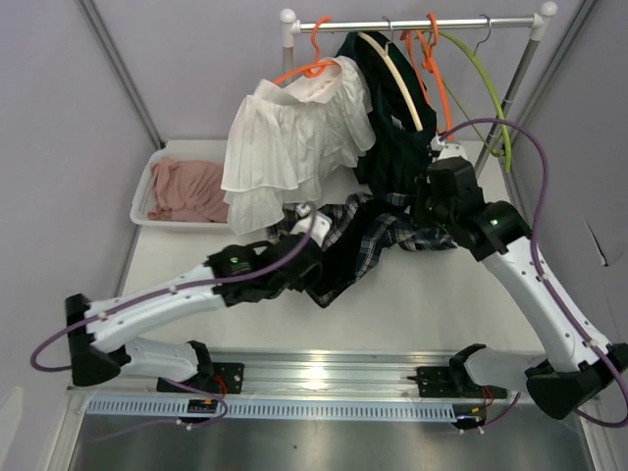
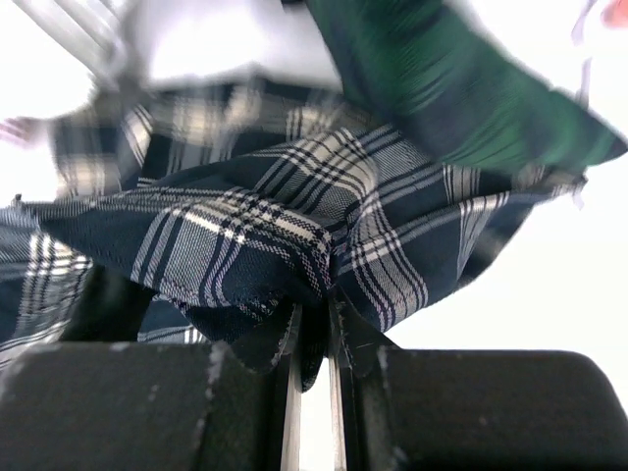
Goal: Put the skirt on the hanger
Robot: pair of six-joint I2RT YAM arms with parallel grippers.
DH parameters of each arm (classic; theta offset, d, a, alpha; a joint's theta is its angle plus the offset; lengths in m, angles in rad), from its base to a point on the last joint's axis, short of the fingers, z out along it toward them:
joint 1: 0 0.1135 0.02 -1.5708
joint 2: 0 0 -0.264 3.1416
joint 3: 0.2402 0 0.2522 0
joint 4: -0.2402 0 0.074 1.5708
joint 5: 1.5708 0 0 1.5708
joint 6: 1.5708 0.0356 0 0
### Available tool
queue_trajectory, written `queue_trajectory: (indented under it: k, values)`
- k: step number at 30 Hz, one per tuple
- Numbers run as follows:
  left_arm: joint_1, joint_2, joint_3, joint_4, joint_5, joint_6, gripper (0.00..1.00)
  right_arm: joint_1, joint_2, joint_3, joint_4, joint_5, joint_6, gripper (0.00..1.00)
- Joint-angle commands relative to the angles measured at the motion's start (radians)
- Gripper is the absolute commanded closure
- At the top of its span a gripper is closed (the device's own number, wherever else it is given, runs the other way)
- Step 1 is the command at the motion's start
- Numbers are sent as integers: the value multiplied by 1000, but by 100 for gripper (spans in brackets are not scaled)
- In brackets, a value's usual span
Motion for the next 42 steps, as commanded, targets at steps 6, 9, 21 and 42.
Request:
queue_trajectory:
  k: [6, 9, 21, 42]
  values:
    - [-3, -223, 476, -221, -34, 38, 100, -23, -126, 212, -38, -24, -50, 100]
    - [-3, -234, 557, -247, -47, 42, 100, -27, -125, 279, -80, -22, -54, 100]
    - [232, -246, 322, -33, 183, 77, 100, -82, -103, 190, -69, -71, -36, 99]
    - [359, -231, -344, 397, 476, -104, 100, -254, -151, -500, 179, -258, 70, 41]
